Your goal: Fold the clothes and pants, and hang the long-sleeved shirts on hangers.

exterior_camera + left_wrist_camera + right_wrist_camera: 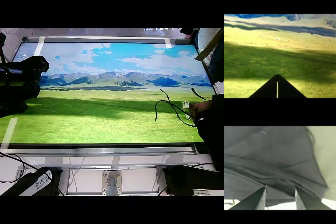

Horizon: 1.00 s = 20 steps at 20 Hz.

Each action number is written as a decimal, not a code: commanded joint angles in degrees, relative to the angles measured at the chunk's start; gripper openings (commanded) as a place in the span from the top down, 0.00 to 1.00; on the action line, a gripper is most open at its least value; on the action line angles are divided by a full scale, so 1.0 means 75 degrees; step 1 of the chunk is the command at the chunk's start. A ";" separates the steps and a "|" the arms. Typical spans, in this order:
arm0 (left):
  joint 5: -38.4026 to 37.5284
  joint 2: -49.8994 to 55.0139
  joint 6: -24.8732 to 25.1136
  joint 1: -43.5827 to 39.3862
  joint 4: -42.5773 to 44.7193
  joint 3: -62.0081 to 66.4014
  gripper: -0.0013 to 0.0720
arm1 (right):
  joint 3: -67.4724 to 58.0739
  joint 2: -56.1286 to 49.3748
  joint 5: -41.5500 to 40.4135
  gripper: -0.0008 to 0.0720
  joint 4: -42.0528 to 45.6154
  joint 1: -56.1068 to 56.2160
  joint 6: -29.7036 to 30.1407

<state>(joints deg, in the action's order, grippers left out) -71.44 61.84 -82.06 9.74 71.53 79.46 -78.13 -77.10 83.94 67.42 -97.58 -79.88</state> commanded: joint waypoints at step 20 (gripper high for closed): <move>-0.0003 -0.0003 -0.0125 0.0003 -0.0026 0.0000 0.96 | -0.1469 0.2661 0.0111 0.46 -0.2786 0.9871 0.0210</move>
